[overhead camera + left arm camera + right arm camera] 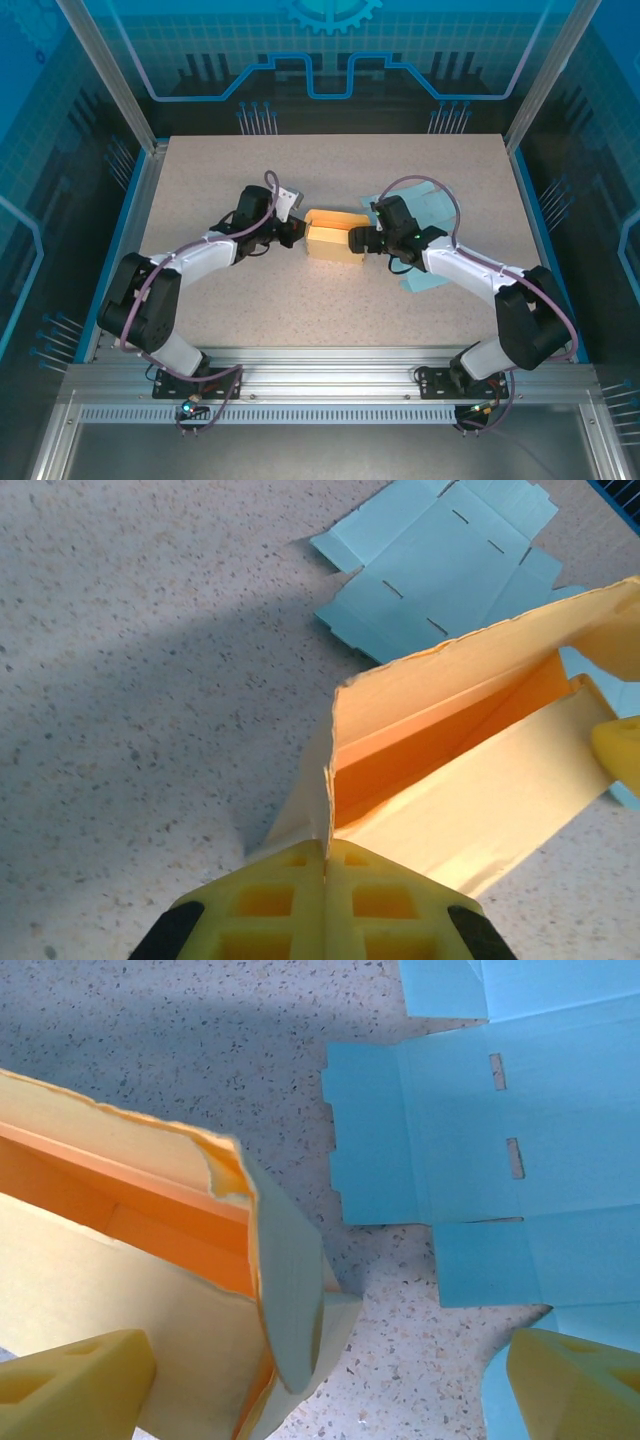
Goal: Fold the paper box
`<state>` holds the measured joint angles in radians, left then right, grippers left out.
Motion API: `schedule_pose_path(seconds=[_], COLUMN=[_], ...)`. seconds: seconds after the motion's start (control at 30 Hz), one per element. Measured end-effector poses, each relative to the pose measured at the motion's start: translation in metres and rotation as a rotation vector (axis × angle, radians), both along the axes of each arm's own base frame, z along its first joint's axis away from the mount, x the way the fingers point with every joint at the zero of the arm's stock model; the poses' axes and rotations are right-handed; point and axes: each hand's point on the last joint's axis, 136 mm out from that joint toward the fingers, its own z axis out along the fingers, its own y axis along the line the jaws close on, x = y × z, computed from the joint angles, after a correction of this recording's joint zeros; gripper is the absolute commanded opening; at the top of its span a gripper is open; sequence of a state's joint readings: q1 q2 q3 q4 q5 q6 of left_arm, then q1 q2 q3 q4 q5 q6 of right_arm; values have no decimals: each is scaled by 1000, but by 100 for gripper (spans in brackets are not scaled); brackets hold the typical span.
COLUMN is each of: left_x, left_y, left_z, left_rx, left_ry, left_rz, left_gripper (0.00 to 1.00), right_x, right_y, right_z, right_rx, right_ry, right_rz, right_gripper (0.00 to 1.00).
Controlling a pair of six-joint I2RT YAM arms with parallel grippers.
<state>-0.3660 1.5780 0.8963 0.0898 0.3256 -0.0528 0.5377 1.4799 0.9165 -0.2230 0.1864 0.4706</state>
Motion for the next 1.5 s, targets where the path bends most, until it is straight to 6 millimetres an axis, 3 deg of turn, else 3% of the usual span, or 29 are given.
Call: schedule_pose_path(seconds=[0.67,1.2,1.3,1.5], left_x=[-27,-22,-20,-20], left_y=[-13,-12,-12,-12], left_z=[-5,-7,-7,-7], left_rx=[-52,-37,-41,-44], left_ry=[229,232,240,248], left_rz=[26,57,69,84], left_gripper=[0,0,0,0], right_x=[3,-4,-5,-4], right_y=[1,8,7,8], right_z=[1,10,24,56], right_rx=[-26,-69,-76,-72], right_ry=[-29,-2,-12,-49], right_rz=[-11,47,61,79], right_gripper=[93,96,92,67])
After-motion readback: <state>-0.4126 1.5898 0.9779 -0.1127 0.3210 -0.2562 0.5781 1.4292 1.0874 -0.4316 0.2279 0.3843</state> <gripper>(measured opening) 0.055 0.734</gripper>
